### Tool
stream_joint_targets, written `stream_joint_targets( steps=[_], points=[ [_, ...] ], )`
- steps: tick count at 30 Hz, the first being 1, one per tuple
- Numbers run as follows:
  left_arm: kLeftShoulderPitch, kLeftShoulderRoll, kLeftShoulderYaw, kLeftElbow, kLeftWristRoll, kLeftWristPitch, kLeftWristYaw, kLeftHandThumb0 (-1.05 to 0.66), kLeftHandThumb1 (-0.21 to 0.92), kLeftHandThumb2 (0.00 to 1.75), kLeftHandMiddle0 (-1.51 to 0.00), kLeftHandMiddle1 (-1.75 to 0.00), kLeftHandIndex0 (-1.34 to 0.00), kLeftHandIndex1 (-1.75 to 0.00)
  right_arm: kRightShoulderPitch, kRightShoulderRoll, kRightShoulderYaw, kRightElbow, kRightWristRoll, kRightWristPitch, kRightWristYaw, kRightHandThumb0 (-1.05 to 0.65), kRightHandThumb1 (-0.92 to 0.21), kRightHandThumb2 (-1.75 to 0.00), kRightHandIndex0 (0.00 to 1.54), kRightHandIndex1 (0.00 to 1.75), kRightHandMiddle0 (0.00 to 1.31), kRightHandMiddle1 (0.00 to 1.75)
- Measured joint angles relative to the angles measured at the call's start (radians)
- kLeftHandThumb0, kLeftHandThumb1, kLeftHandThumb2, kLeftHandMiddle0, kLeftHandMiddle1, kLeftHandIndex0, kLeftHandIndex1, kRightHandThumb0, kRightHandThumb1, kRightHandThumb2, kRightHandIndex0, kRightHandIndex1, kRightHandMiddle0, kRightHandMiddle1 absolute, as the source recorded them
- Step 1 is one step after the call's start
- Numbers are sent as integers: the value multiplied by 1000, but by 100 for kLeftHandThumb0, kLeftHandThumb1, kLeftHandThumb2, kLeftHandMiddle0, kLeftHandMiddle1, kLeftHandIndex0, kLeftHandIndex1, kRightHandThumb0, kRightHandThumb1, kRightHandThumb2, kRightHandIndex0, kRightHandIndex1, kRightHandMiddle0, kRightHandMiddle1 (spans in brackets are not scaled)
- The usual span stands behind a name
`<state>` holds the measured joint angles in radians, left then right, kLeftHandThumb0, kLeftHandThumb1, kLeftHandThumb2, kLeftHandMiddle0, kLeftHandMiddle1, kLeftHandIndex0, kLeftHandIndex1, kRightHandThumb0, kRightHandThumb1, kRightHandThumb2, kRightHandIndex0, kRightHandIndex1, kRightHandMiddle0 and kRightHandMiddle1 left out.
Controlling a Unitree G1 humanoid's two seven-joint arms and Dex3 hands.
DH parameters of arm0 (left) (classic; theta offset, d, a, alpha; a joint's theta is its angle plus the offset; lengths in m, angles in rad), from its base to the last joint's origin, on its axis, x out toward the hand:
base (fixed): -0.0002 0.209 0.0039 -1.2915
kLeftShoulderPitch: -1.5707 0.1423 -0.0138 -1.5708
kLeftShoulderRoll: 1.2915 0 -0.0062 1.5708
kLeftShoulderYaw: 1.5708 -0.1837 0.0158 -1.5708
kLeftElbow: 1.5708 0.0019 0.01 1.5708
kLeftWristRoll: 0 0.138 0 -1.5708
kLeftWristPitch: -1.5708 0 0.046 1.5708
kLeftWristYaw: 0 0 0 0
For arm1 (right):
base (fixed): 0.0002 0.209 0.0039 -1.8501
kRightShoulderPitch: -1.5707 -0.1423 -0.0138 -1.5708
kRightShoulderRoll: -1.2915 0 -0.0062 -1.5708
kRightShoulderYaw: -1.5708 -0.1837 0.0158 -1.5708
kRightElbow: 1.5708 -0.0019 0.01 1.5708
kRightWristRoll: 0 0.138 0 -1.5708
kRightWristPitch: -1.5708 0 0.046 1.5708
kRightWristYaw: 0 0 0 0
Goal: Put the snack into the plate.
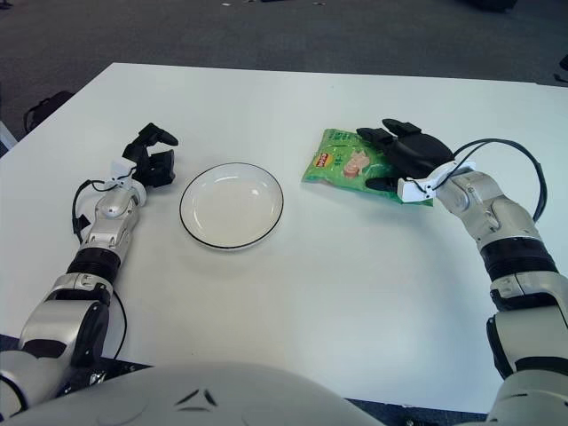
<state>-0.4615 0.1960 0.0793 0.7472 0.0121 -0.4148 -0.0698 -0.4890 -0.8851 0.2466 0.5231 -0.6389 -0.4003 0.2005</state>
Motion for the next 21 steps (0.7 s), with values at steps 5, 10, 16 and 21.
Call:
stream_joint_targets(
  steps=[5,10,16,21],
  points=[
    [0,0,1,0,-3,2,-2,-40,58,98,-118,-175,-41,-175,0,-1,0,-34,-1,62,90,-105,-92,-87,0,0,0,0],
    [0,-1,7,3,-14,2,-14,-40,58,98,-116,-175,-41,-175,-13,-3,12,-34,-9,76,139,-105,-92,-91,0,0,0,0],
    [0,-3,8,5,-18,1,-16,-40,58,99,-115,-175,-41,-175,-48,-12,35,-33,-9,70,224,-105,-92,-94,0,0,0,0],
    [1,-4,8,6,-16,0,-14,-41,57,99,-114,-175,-41,-175,-79,-7,66,-21,-28,104,262,-105,-92,-97,0,0,0,0]
  ],
)
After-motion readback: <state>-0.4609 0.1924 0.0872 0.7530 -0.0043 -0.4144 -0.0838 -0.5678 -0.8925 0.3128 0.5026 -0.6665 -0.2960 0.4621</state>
